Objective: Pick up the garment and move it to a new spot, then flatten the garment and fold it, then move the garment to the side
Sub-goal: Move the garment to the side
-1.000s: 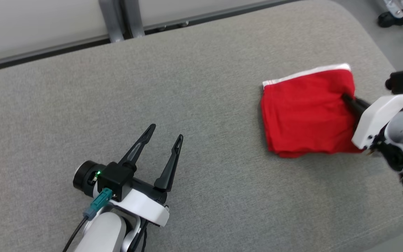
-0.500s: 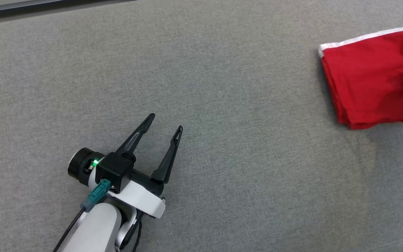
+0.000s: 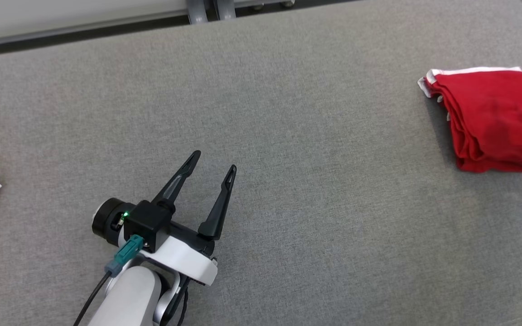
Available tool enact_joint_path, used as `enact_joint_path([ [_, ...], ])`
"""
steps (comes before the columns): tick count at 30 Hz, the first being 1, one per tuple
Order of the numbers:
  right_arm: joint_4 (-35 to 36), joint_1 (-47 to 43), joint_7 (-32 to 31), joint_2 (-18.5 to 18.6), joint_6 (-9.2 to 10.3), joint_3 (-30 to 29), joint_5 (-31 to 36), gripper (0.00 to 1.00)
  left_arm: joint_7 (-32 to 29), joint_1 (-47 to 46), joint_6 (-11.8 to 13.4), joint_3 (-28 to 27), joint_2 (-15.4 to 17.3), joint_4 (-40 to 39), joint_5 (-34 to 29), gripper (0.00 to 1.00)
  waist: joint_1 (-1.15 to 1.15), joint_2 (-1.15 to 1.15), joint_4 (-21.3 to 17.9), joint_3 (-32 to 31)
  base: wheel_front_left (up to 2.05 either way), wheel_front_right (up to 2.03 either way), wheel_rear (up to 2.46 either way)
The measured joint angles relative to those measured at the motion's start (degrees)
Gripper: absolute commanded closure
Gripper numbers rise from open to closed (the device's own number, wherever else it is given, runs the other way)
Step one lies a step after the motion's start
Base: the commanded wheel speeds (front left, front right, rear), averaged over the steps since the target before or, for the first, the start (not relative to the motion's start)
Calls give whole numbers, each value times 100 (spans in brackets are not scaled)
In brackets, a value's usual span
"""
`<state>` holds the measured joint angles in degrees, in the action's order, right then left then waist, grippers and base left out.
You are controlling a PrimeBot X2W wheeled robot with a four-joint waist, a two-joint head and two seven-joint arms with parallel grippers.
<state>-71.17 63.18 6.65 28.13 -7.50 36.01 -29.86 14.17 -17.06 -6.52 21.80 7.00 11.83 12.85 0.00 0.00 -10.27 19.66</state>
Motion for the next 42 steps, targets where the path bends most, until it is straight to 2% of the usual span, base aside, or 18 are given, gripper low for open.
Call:
enact_joint_path([
  [1, 24, -6, 316, -112, 0, 11, 47, 0, 16, 42, 18, -21, -23, 19, 41, 0, 0, 0, 3, -118, 0, 0, 0],
  [4, 154, -62, 627, -292, 0, -2, 85, 0, 51, 133, 64, -99, -46, 33, 100, 0, 0, 0, 14, -327, 0, 0, 0],
  [9, 662, -470, 808, -511, 0, -185, -112, 0, 75, 397, 156, -301, -35, 27, 209, 0, 0, 0, 60, -738, 0, 0, 0],
  [14, 1636, -1141, 833, -467, 0, -453, -190, 0, 85, 666, 225, -542, 21, -86, 292, 0, 0, 0, 175, -1170, 0, 0, 0],
  [19, 2736, -2123, 833, -387, 0, -1092, 3, 0, 92, 956, 311, -791, 88, -229, 333, 0, 0, 0, 366, -1533, 0, 0, 0],
  [23, 3717, -3020, 835, -497, 0, -1771, 325, 0, 93, 1170, 433, -985, 69, -349, 359, 0, 0, 0, 532, -1766, 0, 0, 0],
  [27, 4514, -4074, 834, -840, 0, -2371, 637, 0, 98, 1396, 510, -1141, 5, -455, 417, 0, 0, 0, 709, -1929, 0, 0, 0],
  [33, 5409, -5220, 835, -1594, 0, -3083, 1203, 0, 97, 1627, 662, -1256, -45, -499, 332, 0, 0, 0, 893, -2013, 0, 0, 0],
  [37, 5804, -5737, 835, -1849, 0, -3234, 1393, 0, 98, 1692, 687, -1335, -97, -463, 311, 0, 0, 0, 967, -2025, 0, 0, 0],
  [42, 6122, -6005, 835, -1965, 0, -3332, 1480, 0, 97, 1783, 736, -1511, -159, -297, 278, 0, 0, 0, 964, -2029, 0, 0, 0],
])
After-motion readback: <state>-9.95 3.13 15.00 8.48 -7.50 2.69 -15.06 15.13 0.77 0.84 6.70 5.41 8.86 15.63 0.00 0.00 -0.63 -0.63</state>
